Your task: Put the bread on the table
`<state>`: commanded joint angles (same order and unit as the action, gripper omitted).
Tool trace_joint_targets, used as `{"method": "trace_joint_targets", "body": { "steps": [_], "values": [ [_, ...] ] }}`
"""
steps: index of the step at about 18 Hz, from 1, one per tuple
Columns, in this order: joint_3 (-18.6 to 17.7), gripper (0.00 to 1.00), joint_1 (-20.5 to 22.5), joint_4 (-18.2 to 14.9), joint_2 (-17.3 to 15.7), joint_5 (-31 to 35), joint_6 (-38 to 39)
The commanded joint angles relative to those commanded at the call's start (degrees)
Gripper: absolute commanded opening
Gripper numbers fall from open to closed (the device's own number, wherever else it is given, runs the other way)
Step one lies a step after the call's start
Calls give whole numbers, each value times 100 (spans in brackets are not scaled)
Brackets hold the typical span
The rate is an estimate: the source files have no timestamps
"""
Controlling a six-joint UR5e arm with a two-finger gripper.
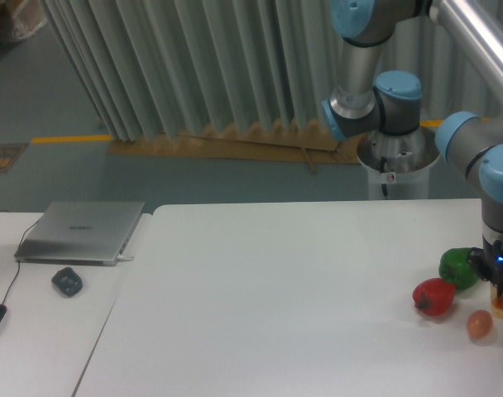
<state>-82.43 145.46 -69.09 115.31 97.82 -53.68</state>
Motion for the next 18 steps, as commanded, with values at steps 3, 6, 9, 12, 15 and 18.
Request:
{"method": "trace_joint_targets", "body": {
  "steps": [3, 6, 9, 12, 15, 18],
  "values": [
    [-115, 66, 35, 203, -35, 35, -652],
    [-124, 100, 53, 203, -61, 44, -644],
    [-141, 100, 62, 203, -88, 44, -652],
    [-141, 100, 62, 194, -149, 44, -644],
    [-133, 100, 53, 194, -228, 62, -696],
    [-176, 100, -52, 203, -272, 35, -696]
  ]
}}
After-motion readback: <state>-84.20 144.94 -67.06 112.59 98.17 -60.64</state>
